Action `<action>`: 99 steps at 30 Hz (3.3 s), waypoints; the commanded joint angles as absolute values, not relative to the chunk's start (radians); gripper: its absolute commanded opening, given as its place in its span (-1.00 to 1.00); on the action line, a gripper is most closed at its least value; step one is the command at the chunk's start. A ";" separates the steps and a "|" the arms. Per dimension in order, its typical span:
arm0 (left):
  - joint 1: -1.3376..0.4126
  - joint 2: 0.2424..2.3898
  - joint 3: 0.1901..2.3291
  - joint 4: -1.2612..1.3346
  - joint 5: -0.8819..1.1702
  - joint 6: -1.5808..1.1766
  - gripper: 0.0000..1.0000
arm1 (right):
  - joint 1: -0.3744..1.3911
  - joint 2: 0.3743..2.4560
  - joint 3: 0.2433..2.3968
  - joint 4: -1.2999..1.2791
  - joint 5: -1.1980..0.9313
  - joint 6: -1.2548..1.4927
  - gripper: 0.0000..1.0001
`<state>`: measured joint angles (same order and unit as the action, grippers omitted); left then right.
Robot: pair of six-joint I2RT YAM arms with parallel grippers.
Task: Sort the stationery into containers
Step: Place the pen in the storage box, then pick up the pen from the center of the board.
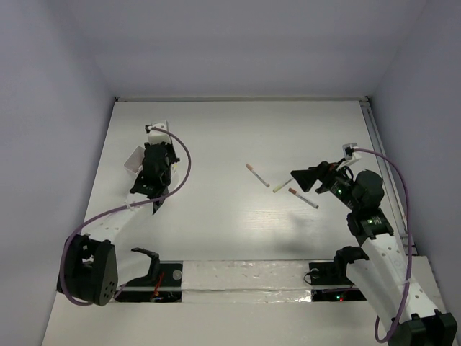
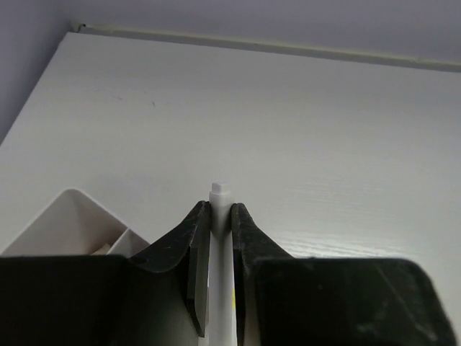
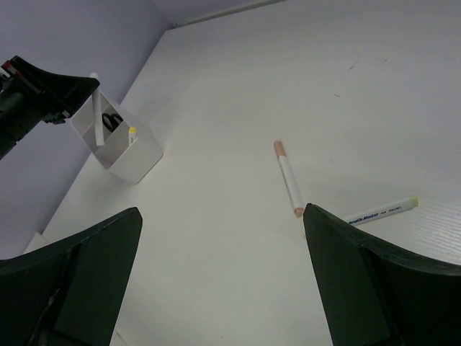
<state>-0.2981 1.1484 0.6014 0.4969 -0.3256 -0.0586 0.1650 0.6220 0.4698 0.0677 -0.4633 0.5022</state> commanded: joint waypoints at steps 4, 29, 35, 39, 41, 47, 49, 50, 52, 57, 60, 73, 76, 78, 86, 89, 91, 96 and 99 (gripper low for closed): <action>-0.246 1.202 0.617 0.612 -0.391 -0.037 -1.00 | 0.172 0.614 0.479 0.118 -0.472 0.509 1.00; -0.213 1.299 0.578 0.667 -0.391 -0.038 -1.00 | 0.172 0.612 0.480 0.121 -0.488 0.511 1.00; -0.233 1.302 0.569 0.657 -0.408 -0.035 -0.66 | 0.172 0.611 0.480 0.118 -0.483 0.509 1.00; -0.242 1.301 0.569 0.649 -0.433 -0.034 -0.51 | 0.172 0.607 0.480 0.117 -0.482 0.509 1.00; -0.242 1.298 0.569 0.644 -0.440 -0.034 -0.42 | 0.172 0.607 0.480 0.115 -0.480 0.508 1.00; -0.251 1.253 0.592 0.632 -0.405 -0.044 -0.07 | 0.172 0.606 0.480 0.115 -0.480 0.509 1.00; -0.252 1.214 0.604 0.627 -0.356 -0.058 -0.04 | 0.172 0.606 0.480 0.115 -0.479 0.509 1.00; -0.252 1.198 0.617 0.623 -0.338 -0.064 -0.03 | 0.172 0.609 0.480 0.115 -0.480 0.509 1.00; -0.282 1.158 0.630 0.601 -0.309 -0.087 -0.03 | 0.172 0.609 0.480 0.117 -0.480 0.509 1.00; -0.451 1.184 0.768 0.459 -0.305 -0.139 -0.11 | 0.172 0.606 0.485 0.109 -0.483 0.508 1.00; -0.595 1.296 0.886 0.330 -0.319 -0.265 -0.16 | 0.172 0.600 0.488 0.103 -0.479 0.506 1.00; -0.796 1.788 1.043 0.388 -0.198 -0.617 0.17 | 0.172 0.614 0.492 0.092 -0.469 0.500 1.00; -0.805 1.831 1.071 0.390 -0.239 -0.682 0.22 | 0.172 0.620 0.491 0.098 -0.479 0.503 1.00; -0.805 1.854 1.086 0.382 -0.259 -0.718 0.23 | 0.172 0.630 0.491 0.104 -0.489 0.508 1.00; -0.805 1.950 1.132 0.350 -0.301 -0.703 0.12 | 0.172 0.635 0.489 0.109 -0.491 0.511 1.00; -0.805 1.977 1.158 0.333 -0.301 -0.692 0.08 | 0.172 0.638 0.491 0.110 -0.495 0.511 1.00; -0.805 1.982 1.161 0.333 -0.304 -0.687 0.04 | 0.172 0.638 0.491 0.109 -0.495 0.511 1.00; -0.814 2.023 1.224 0.305 -0.313 -0.663 -0.06 | 0.172 0.637 0.491 0.109 -0.494 0.509 1.00; -0.815 2.055 1.276 0.278 -0.327 -0.631 -0.14 | 0.172 0.637 0.492 0.104 -0.488 0.511 1.00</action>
